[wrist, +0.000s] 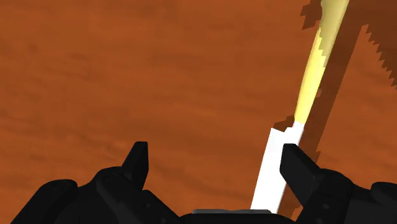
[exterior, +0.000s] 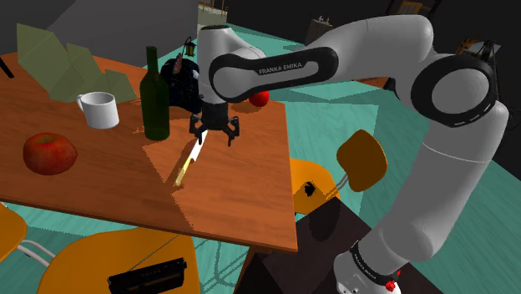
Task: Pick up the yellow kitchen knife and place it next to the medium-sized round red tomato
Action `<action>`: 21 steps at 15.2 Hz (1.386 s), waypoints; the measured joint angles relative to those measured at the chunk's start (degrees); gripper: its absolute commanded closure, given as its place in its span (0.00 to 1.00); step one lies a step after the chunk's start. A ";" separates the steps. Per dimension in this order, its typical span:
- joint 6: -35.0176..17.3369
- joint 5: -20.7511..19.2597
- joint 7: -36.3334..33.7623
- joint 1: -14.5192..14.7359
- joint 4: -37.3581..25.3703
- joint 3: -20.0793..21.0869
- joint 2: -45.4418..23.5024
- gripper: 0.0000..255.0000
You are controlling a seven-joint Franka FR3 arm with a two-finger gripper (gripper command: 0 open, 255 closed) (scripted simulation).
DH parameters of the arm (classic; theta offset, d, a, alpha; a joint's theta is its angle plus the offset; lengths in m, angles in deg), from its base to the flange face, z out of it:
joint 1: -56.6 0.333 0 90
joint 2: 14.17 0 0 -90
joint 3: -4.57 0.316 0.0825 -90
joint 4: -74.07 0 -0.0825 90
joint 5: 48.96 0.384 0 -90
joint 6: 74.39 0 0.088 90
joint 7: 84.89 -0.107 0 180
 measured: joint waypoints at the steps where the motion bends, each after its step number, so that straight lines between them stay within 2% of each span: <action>1: 0.65 -1.22 -2.17 1.09 -2.54 -0.30 -2.63 0.00; 5: 4.45 -5.51 -8.97 5.95 -15.54 -2.56 -14.19 0.00; 7: 5.90 -6.58 -10.49 7.46 -20.33 -3.56 -18.09 0.00; 14: 2.12 -7.54 -11.55 7.49 -18.26 -4.32 -20.14 0.00; 20: 1.60 -7.61 -11.66 7.47 -17.83 -4.35 -20.23 0.00; 21: 1.60 -7.61 -11.66 7.47 -17.83 -4.35 -20.23 1.00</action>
